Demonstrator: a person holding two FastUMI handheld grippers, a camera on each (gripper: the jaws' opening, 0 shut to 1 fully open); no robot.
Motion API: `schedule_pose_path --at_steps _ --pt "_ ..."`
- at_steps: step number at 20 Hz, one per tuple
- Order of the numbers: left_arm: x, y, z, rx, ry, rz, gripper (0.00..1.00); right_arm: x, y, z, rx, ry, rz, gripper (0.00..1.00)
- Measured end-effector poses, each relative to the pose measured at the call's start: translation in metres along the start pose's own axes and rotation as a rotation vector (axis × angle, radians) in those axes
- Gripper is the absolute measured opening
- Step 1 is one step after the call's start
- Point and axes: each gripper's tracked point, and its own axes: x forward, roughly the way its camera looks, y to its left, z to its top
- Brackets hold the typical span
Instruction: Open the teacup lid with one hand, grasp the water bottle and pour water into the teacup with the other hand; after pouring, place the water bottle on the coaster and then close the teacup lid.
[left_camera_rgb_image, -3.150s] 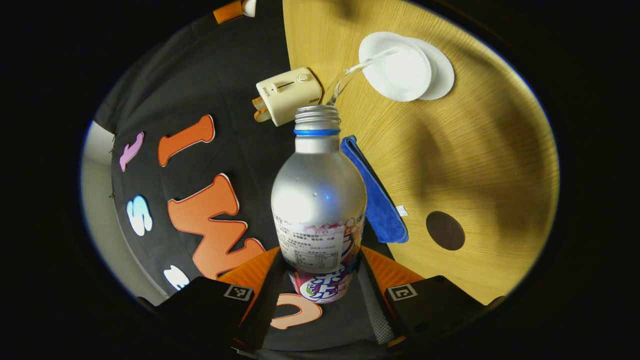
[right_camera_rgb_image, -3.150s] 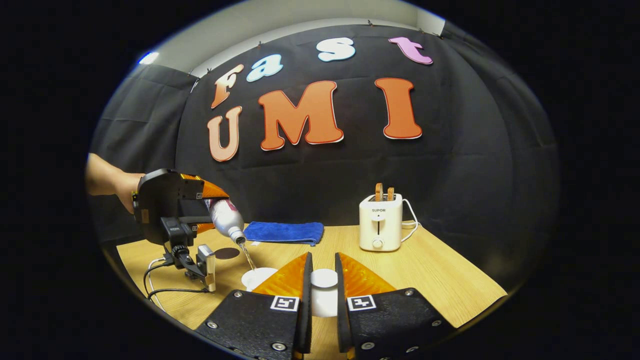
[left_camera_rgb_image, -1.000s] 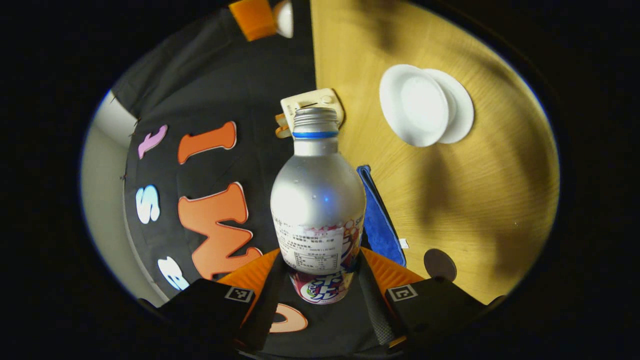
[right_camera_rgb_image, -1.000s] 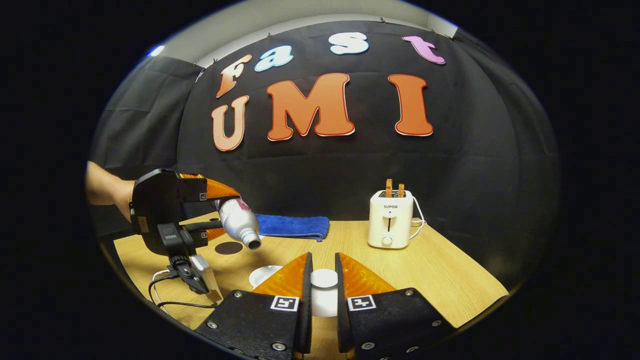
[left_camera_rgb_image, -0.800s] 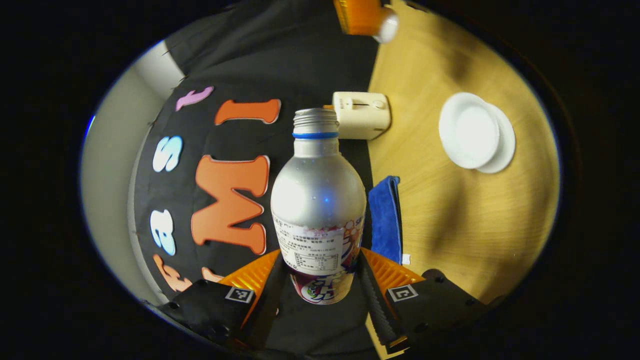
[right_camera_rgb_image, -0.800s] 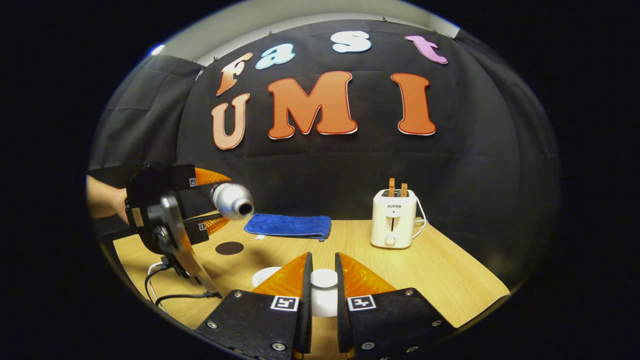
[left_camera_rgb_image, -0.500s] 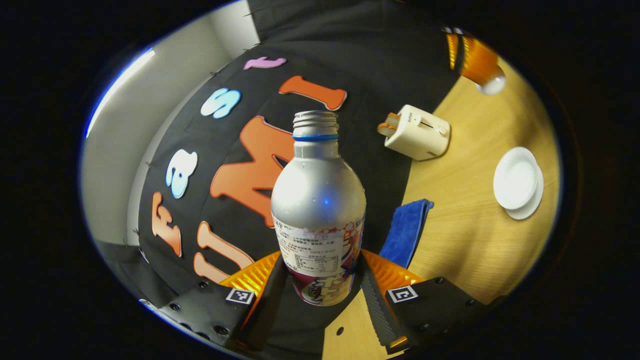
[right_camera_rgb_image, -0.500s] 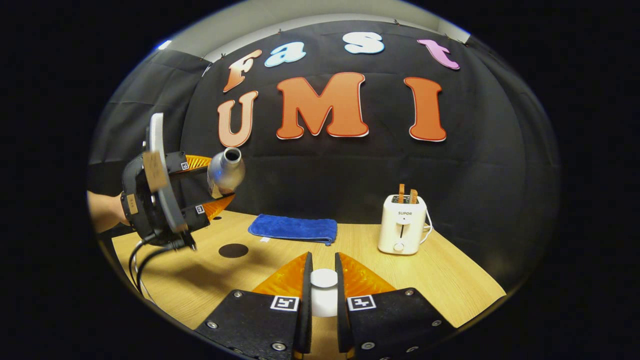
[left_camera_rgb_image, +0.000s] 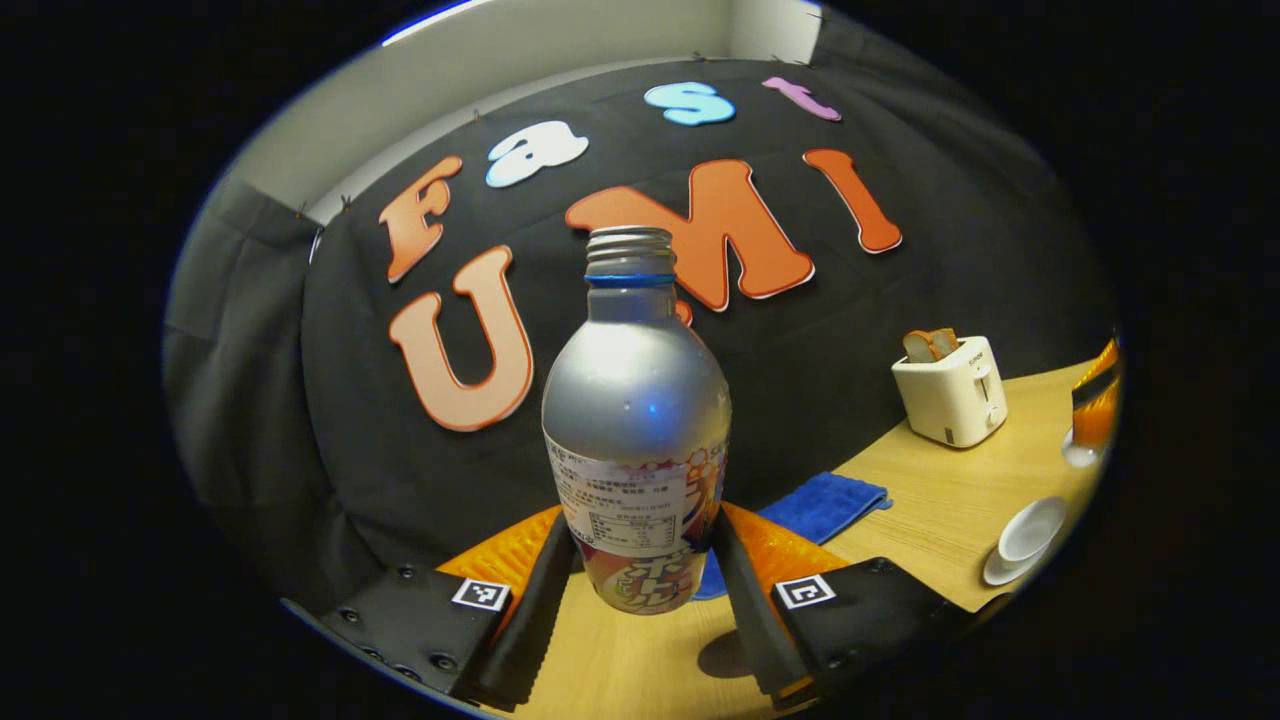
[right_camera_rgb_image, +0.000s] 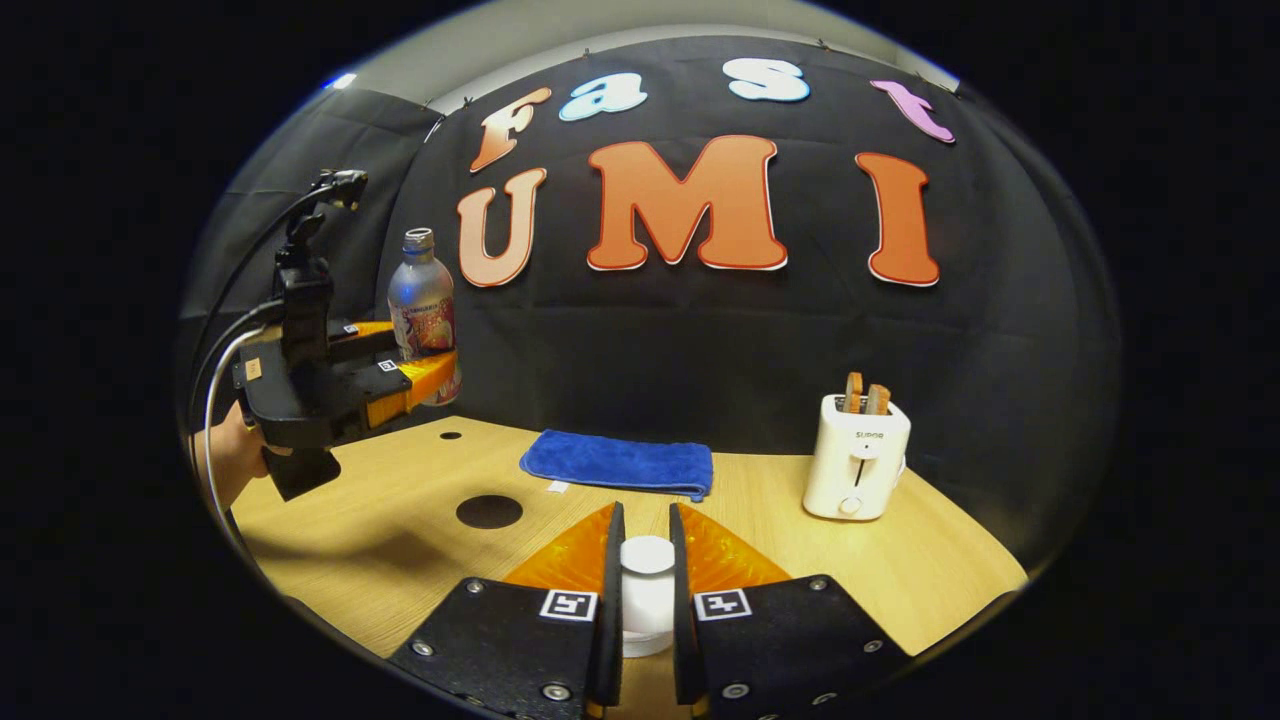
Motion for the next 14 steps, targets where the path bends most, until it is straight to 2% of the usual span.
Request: schedule_pose_path --at_steps 2,6,11,14 --pt "0.001 -0.007 -0.02 -0.098 0.06 -0.034 0.8 0.008 0.005 -0.01 -0.004 0.01 0.005 0.21" --pt "0.001 -0.016 -0.046 -0.187 0.112 -0.052 0.81 0.024 0.009 -0.031 0.013 0.05 0.013 0.21" --pt "0.003 -0.021 -0.063 -0.25 0.154 -0.081 0.81 0.036 0.01 -0.055 0.021 0.092 0.024 0.21" --pt "0.008 -0.018 -0.068 -0.247 0.163 -0.076 0.8 0.043 0.012 -0.068 0.013 0.116 0.023 0.21"
